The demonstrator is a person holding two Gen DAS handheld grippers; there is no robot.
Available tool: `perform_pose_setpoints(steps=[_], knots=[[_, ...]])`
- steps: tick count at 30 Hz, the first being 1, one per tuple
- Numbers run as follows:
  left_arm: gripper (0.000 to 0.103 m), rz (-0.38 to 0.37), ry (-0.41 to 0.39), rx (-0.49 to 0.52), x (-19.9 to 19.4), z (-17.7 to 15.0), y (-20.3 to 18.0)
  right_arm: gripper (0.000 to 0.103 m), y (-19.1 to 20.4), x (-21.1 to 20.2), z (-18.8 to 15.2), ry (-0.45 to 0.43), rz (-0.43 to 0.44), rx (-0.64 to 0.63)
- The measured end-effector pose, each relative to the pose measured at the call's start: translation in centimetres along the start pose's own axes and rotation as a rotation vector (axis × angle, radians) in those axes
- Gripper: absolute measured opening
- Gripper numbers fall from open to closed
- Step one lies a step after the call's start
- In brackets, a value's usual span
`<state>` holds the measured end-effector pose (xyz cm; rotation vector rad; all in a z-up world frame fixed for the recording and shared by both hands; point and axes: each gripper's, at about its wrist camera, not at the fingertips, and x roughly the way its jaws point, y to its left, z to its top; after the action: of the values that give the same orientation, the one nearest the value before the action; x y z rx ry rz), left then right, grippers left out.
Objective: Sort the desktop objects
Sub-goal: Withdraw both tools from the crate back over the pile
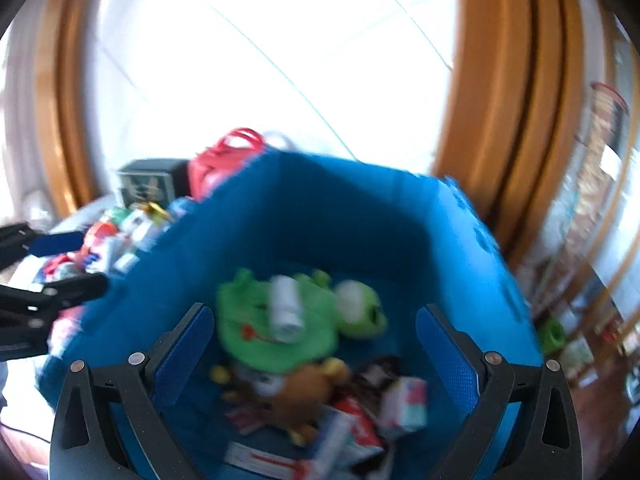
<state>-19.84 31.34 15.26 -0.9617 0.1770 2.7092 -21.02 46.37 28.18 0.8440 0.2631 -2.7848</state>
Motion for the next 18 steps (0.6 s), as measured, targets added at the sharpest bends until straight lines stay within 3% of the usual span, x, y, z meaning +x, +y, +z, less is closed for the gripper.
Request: perform_pose_setpoints(steps=[11,18], knots=[[0.059,0.152,0.057,-0.180,-0.9,-7.0,13.0,0.103,11.3,0.0,3.3,-0.077,0.216,0.001],[0.059,0.280,0.114,-0.271,-1.5,-12.7,22.3,0.103,18.6,0.6,3.9,-0.060,0.263,-0.036]])
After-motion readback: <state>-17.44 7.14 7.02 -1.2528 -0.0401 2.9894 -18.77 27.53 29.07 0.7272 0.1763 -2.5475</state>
